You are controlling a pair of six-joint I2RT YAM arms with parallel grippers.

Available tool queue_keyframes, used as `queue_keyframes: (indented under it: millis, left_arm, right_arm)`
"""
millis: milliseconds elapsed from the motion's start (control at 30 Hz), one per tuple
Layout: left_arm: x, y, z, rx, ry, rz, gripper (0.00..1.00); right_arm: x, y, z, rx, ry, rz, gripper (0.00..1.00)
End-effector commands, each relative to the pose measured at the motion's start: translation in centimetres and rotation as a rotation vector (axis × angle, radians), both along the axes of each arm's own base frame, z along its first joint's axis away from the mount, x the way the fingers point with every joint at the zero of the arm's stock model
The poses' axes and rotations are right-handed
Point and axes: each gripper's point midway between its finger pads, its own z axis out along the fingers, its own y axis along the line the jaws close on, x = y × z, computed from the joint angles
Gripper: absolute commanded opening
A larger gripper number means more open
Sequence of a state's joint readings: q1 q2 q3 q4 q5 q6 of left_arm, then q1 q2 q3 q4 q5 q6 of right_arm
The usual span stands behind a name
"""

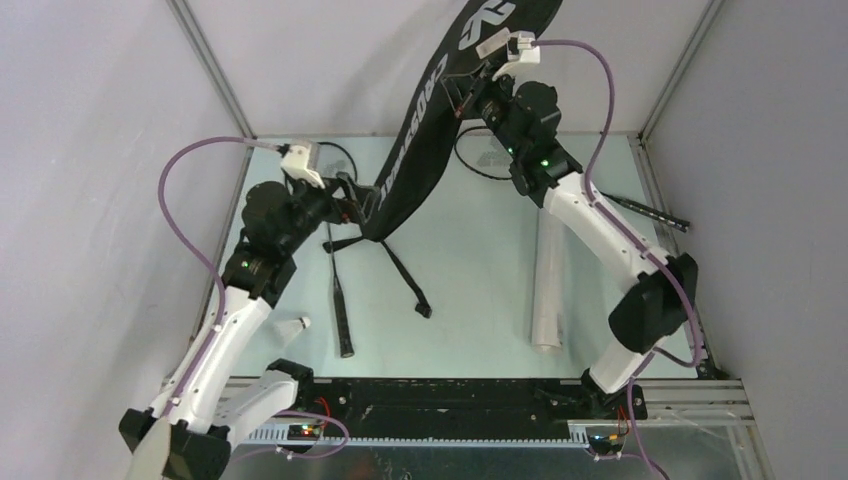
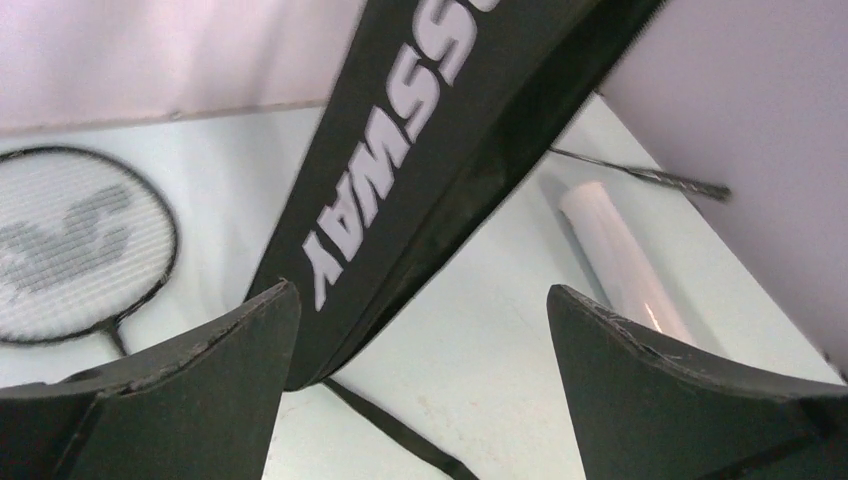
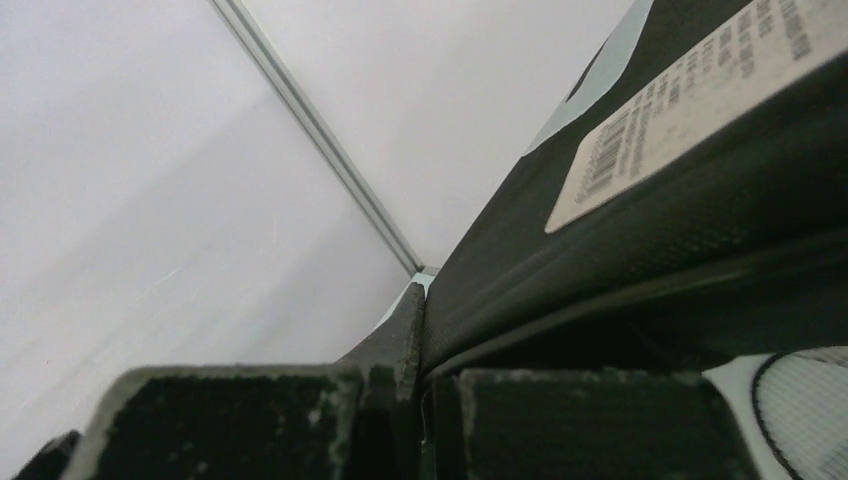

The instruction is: Pack up the badminton gear

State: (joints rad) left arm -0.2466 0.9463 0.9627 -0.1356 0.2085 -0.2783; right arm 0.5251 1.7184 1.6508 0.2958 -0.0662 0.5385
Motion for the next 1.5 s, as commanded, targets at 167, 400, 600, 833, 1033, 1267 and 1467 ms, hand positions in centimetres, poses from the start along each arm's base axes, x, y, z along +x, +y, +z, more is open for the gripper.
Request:
queue_keyframes:
  millis: [167, 400, 600, 833, 1033, 1267, 1467]
  left_arm:
    - [-2.3, -7.2, 3.6, 0.159, -0.236, -0.138, 1.0]
    - [-0.6, -9.6, 3.9, 0.23, -0.263, -0.058, 1.0]
    - [-0.3, -11.3, 4.3, 0.238, -0.292, -0.023, 1.0]
    - [1.1, -13.2, 4.3, 0.237, -0.294, 0.019, 0.97]
    - [3.1, -13.8, 4.6, 0.228, -0.233, 0.185, 0.34]
    - [1.3, -12.4, 4.0, 0.199, -0.094, 0.185, 0.0]
    - [-2.0, -10.4, 5.5, 0.037, 0.027, 0.113, 0.0]
  right_arm:
    - [-7.3, -3.7, 6.4, -0.146, -0.014, -0.175, 0.0]
    - [-10.3, -3.5, 6.6, -0.164, 0.01, -0.146, 0.0]
    - [-11.6, -3.1, 6.9, -0.159, 0.013, -0.128, 0.0]
    - [-12.6, -2.9, 7.0, -0.131, 0.032, -0.103, 0.0]
    - [-12.9, -2.6, 5.2, -0.191, 0.073, -0.086, 0.0]
    - [-11.6, -5.6, 1.0, -0.472, 0.125, -0.044, 0.45]
    - [-14.6, -6.7, -2.7, -0.604, 0.047, 0.28, 0.97]
